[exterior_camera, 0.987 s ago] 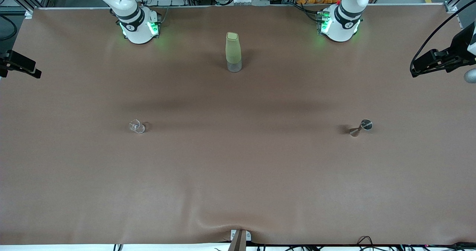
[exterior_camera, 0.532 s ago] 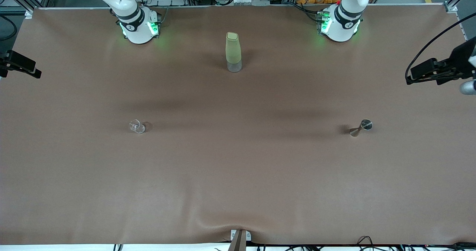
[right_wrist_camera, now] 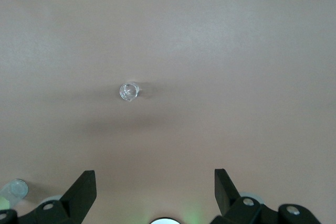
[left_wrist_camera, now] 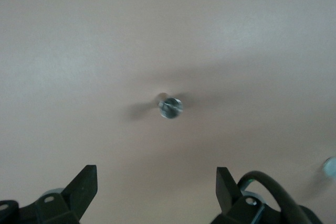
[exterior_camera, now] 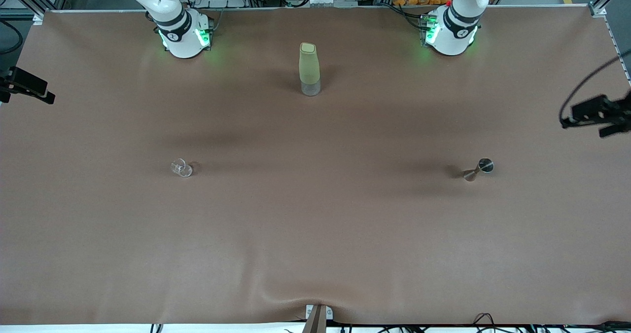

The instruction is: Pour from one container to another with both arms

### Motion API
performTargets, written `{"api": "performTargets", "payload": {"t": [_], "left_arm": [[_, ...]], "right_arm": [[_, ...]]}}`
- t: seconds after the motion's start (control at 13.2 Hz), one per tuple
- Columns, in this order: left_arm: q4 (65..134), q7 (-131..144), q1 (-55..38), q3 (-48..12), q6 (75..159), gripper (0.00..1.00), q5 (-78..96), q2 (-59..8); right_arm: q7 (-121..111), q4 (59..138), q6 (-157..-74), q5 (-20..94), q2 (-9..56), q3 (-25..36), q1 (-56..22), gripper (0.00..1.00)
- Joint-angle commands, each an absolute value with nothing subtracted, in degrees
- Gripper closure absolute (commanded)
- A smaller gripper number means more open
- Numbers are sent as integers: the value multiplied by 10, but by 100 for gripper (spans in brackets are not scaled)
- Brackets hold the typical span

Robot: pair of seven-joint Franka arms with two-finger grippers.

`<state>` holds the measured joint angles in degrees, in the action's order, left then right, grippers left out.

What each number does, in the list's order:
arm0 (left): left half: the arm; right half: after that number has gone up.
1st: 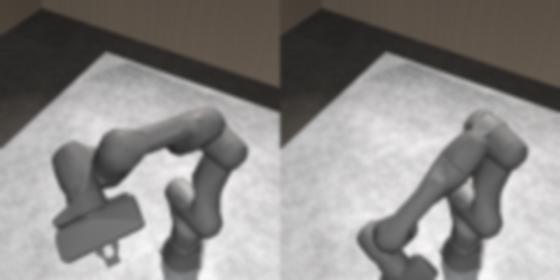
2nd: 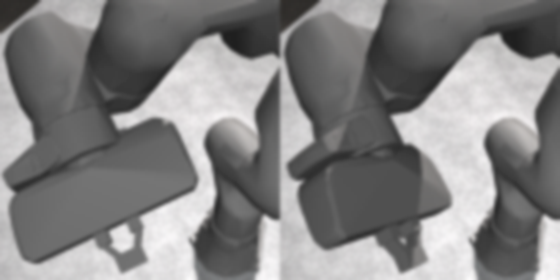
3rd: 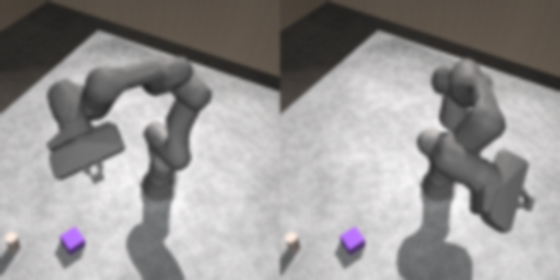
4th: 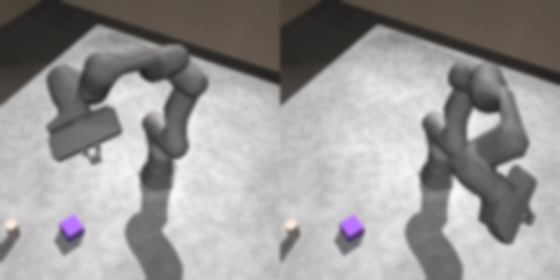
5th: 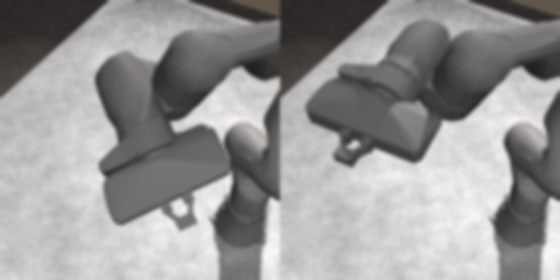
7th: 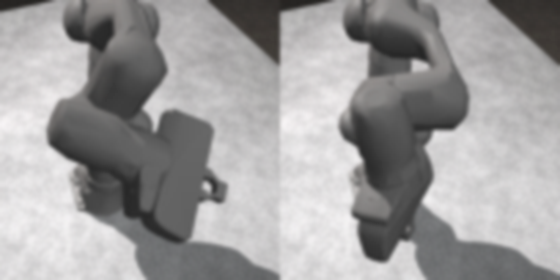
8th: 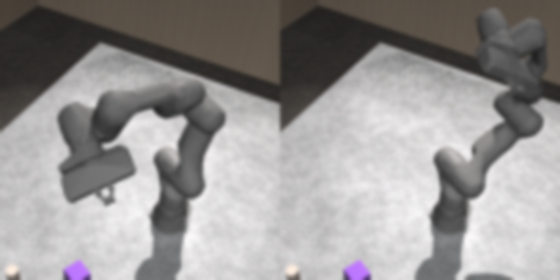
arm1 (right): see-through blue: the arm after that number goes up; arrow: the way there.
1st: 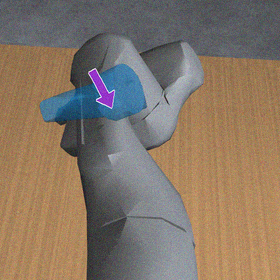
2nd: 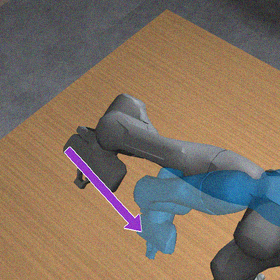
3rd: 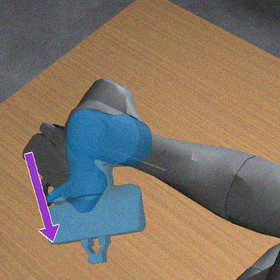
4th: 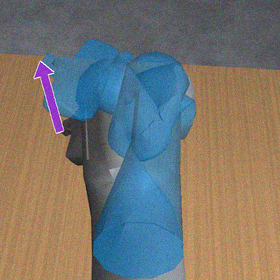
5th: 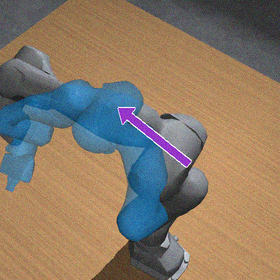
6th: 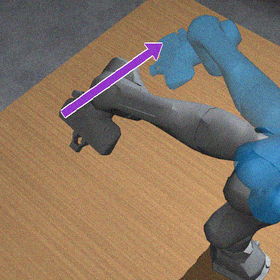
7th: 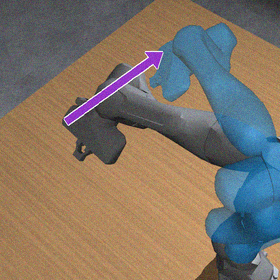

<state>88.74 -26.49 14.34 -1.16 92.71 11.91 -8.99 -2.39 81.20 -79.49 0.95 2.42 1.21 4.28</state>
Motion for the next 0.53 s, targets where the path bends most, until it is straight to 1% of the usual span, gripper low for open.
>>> {"api": "performTargets", "payload": {"t": [0.0,0.3,0.46], "left_arm": [[879,-378,195,-15,942,0,168,-145],[883,-538,246,-16,949,0,249,-199],[903,-603,256,-15,947,0,289,-204]], "right_arm": [[-29,796,-788,11,29,3,53,0],[-28,794,-793,11,29,3,54,0],[-27,794,-793,11,29,3,54,0]]}}
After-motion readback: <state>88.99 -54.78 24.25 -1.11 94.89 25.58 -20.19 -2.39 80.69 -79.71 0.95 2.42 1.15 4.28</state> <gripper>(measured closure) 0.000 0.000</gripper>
